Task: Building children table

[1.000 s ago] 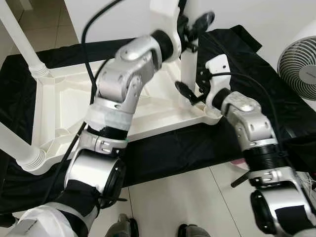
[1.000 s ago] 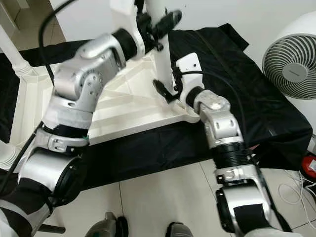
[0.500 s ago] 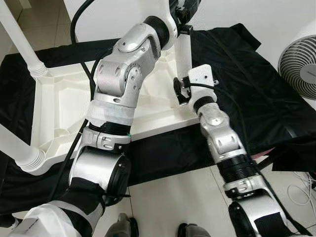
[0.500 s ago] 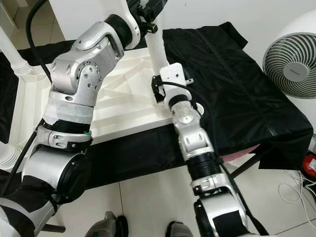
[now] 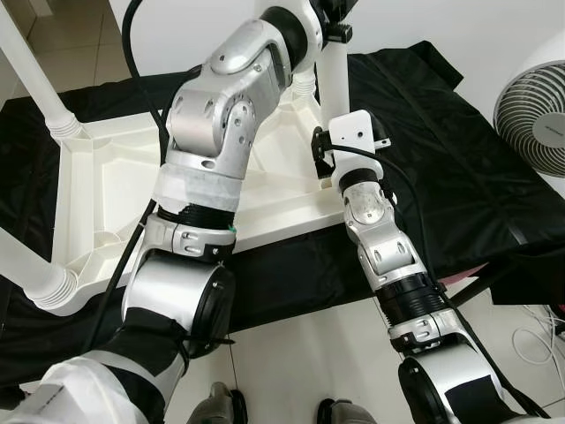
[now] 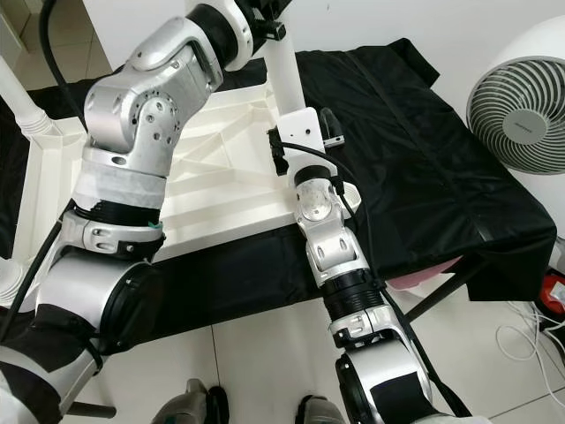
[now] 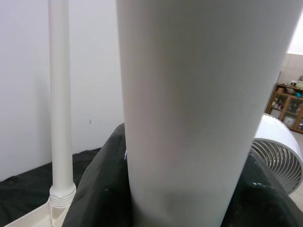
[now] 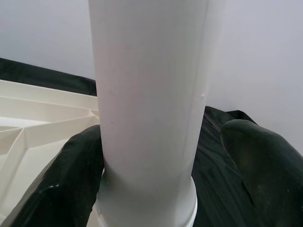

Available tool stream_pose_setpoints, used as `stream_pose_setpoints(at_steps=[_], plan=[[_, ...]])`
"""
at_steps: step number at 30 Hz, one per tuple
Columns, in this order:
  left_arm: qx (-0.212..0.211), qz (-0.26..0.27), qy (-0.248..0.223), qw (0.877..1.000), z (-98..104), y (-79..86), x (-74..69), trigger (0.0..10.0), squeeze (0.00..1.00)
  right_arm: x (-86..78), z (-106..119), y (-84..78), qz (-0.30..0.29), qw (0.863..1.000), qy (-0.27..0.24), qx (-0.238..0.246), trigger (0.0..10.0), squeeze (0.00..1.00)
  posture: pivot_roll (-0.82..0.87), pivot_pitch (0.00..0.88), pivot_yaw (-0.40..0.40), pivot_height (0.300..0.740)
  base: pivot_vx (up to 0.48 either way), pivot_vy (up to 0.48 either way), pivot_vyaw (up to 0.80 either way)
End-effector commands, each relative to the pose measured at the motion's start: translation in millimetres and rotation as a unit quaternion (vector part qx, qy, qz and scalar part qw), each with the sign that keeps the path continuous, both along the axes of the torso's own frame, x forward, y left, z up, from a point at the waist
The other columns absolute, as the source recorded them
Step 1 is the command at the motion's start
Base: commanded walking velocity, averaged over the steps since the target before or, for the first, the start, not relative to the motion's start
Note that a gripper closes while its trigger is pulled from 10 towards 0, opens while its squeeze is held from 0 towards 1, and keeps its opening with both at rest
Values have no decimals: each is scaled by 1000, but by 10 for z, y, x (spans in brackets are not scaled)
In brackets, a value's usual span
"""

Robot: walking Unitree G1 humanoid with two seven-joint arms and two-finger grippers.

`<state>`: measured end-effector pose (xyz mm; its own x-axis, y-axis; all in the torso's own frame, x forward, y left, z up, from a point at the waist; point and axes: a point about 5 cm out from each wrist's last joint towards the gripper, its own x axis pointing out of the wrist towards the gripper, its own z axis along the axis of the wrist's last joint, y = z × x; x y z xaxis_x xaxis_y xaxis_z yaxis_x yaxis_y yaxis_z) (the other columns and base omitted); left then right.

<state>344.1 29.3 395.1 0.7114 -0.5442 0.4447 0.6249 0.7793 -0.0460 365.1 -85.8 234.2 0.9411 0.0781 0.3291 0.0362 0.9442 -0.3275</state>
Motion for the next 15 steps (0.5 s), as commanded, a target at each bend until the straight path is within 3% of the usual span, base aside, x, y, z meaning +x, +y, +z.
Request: stream_pose_setpoints(at_steps=[1,9,15], plan=[[-5,5,-6,1000,79,16,9,10000,0,14,7,37,-5,1000,-5,1,10000,0,-89,101,44,740,0,0,0],[1,-2,7,1000,239,-128,173,10000,0,74,57,65,-23,1000,-14,17,10000,0,-87,102,42,740,0,0,0],[3,-7,10,1000,293,-222,203,10000,0,85,52,105,-22,1000,-10,17,10000,0,-87,104,41,740,0,0,0]])
